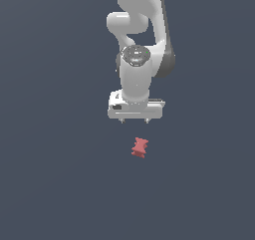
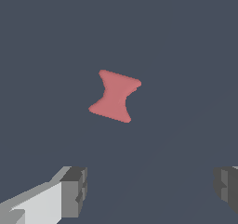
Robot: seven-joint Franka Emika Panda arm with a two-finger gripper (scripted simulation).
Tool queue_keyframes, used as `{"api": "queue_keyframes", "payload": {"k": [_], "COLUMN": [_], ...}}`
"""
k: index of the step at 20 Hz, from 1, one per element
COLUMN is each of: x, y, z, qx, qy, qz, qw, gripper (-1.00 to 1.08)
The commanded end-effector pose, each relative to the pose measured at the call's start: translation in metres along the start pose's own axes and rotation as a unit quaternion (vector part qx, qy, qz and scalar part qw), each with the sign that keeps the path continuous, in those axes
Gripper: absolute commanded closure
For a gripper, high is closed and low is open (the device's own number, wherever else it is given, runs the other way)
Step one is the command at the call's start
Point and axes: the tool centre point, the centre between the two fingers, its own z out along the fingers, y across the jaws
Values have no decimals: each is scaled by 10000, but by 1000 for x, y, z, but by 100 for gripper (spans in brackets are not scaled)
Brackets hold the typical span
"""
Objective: Pick up the object and move it to a goal position.
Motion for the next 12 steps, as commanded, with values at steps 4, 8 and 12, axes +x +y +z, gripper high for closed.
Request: {"api": "queue_keyframes", "payload": {"k": [4,8,12], "x": [3,10,21], "y": [-1,-3,-8], "z": [3,10,21], "qx": [-2,-13,-33], "qy": [-2,2,10], "qz": [70,222,460], "qw": [10000,9998,9989], "gripper": [-92,-92,-92]}}
